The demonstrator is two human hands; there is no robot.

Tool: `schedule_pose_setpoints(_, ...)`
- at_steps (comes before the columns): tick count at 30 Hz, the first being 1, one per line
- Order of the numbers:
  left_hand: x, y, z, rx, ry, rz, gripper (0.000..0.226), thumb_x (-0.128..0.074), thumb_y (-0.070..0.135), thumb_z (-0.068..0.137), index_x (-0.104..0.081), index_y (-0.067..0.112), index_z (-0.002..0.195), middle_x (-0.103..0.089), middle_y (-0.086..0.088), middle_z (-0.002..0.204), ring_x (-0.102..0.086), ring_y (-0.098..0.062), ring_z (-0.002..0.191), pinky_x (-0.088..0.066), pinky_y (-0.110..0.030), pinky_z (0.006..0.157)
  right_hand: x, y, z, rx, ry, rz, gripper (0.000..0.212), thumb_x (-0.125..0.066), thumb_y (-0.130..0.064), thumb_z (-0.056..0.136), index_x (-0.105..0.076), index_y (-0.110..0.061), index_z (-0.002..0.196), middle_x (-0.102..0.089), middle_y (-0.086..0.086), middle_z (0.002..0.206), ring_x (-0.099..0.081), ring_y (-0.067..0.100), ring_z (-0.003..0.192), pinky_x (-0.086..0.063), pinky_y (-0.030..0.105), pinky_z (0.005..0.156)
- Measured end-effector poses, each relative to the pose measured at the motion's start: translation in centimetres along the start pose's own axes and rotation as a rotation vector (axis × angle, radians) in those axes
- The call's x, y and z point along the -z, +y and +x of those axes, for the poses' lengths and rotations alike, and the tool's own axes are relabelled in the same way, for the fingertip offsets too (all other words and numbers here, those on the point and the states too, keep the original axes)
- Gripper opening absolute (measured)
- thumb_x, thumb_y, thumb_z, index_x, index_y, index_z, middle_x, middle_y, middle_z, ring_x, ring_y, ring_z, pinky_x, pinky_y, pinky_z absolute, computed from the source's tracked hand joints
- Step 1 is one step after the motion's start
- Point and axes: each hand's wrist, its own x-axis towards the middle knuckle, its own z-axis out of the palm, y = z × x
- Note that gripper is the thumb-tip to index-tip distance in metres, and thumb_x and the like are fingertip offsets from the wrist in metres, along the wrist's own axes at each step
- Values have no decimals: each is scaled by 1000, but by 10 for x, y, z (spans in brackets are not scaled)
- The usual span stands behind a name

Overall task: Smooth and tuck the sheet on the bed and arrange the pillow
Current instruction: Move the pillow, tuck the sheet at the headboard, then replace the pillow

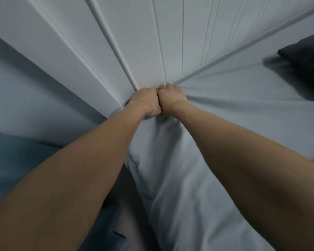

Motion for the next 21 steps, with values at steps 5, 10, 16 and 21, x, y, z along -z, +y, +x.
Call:
schedule_pose_setpoints(5,-9,-1,1,-32,12,6,39,-58,29,75,-63,10,109,-67,-16,111,-63,-35,105,-51,-37,84,-2,5,-7,19,-3,20,38,-55,-24,91,-60,-14,127,-57,10,129,-48,30,125,-37,36,106)
schedule_pose_setpoints(10,-17,-3,1,-66,27,52,39,-59,28,75,-64,8,108,-68,-16,109,-65,-34,102,-52,-37,84,-8,6,-13,57,23,54,39,-55,-26,89,-58,-13,125,-57,11,129,-48,30,126,-29,33,113)
schedule_pose_setpoints(16,4,20,3,-134,-42,249,39,-60,26,83,-62,10,118,-66,-14,120,-63,-32,111,-51,-39,88,12,35,-40,34,81,126,71,-67,-27,80,-43,-10,145,-41,8,153,-31,25,146,-22,31,117)
schedule_pose_setpoints(21,33,92,31,-321,39,-52,36,-50,12,84,-58,8,119,-63,-19,121,-59,-37,114,-48,-41,90,46,93,-70,-156,182,124,54,-56,-24,87,-50,-10,139,-45,9,151,-42,29,137,-35,39,105)
